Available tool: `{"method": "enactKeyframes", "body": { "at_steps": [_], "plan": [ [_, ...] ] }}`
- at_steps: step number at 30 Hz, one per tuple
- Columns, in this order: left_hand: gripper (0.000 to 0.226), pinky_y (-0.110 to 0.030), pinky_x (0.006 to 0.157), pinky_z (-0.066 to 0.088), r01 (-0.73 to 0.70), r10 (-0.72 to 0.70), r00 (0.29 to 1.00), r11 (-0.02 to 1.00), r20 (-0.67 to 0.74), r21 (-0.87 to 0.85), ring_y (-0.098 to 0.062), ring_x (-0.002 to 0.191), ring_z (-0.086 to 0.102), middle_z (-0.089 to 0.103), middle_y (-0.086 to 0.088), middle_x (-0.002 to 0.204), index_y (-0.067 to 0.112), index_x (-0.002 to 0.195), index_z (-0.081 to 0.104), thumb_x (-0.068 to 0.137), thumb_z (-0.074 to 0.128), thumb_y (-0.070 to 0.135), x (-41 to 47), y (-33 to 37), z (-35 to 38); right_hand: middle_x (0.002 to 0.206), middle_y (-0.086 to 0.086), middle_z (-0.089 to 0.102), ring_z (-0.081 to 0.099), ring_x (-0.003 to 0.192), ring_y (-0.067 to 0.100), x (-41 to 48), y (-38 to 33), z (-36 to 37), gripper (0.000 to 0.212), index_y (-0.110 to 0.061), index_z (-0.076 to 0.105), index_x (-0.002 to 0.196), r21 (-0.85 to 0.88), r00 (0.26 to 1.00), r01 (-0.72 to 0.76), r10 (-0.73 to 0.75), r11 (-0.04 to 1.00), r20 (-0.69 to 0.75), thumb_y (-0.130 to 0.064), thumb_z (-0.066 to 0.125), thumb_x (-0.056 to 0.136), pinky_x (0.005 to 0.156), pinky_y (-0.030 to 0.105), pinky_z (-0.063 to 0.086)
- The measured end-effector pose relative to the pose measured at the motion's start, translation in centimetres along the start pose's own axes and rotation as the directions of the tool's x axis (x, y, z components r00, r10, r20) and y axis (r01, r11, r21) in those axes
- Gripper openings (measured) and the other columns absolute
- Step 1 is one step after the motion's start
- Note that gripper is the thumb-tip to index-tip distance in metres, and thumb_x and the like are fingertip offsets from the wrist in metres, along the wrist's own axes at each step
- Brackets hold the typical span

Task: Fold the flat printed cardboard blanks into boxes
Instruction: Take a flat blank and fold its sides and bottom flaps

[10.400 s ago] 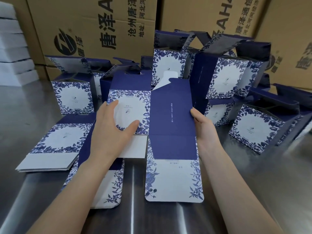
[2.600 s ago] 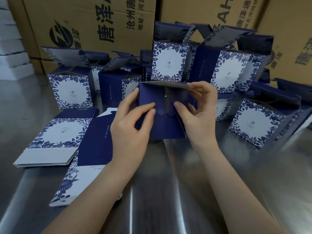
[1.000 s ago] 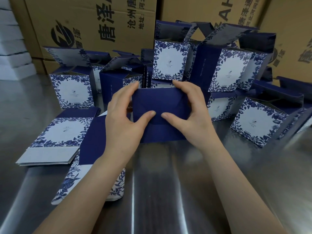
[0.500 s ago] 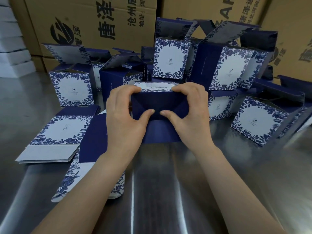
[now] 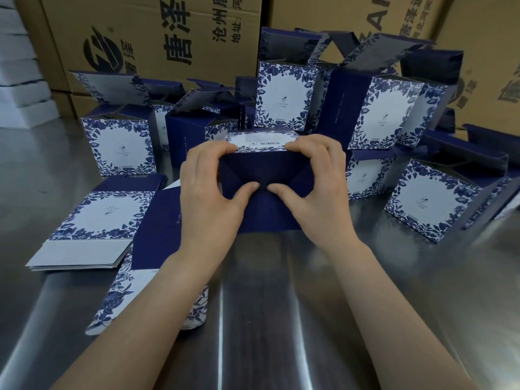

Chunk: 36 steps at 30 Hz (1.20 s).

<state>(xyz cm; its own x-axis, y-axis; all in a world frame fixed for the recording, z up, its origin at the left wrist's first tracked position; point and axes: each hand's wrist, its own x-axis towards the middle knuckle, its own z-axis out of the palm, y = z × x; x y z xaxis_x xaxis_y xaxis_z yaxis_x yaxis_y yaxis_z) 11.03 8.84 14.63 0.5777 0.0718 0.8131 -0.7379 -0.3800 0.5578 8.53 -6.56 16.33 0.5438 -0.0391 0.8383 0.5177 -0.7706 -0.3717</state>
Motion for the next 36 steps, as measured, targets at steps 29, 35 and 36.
{"method": "enactKeyframes", "body": {
  "at_steps": [29, 35, 36],
  "plan": [
    [0.070, -0.027, 0.075, 0.056, 0.661, -0.618, 0.711, 0.425, 0.336, -0.618, -0.013, 0.106, 0.063, 0.057, 0.001, 0.129, 0.023, 0.121, 0.051, 0.060, 0.076, 0.047, 1.1, -0.4, -0.7, 0.102, 0.010, 0.067, 0.065, 0.099, 0.022, -0.2, -2.1, -0.1, 0.030, -0.013, 0.063, 0.102, 0.602, 0.900, -0.069, 0.310, 0.796, -0.307, 0.003, 0.040, 0.093, 0.087, 0.038, 0.054],
    [0.050, -0.037, 0.092, 0.052, 0.582, -0.569, 0.640, -0.082, 0.517, -0.809, -0.024, 0.107, 0.066, 0.068, -0.002, 0.119, 0.020, 0.122, 0.065, 0.082, 0.060, 0.049, 1.4, -1.2, -1.5, 0.093, 0.007, 0.057, 0.055, 0.087, 0.022, 1.2, 0.3, -1.6, 0.027, -0.021, 0.055, 0.091, 0.655, 0.601, -0.242, 0.641, 0.715, -0.477, -0.001, 0.041, 0.079, 0.079, 0.039, 0.046],
    [0.045, -0.037, 0.092, 0.052, 0.575, -0.565, 0.624, -0.136, 0.540, -0.807, -0.024, 0.106, 0.066, 0.068, -0.002, 0.118, 0.022, 0.118, 0.066, 0.084, 0.058, 0.050, 1.4, -1.3, -1.5, 0.098, 0.004, 0.056, 0.054, 0.091, 0.019, 1.3, 0.7, -1.5, 0.024, -0.022, 0.054, 0.096, 0.674, 0.581, -0.318, 0.699, 0.666, -0.416, -0.005, 0.046, 0.082, 0.082, 0.037, 0.045]
  ]
}}
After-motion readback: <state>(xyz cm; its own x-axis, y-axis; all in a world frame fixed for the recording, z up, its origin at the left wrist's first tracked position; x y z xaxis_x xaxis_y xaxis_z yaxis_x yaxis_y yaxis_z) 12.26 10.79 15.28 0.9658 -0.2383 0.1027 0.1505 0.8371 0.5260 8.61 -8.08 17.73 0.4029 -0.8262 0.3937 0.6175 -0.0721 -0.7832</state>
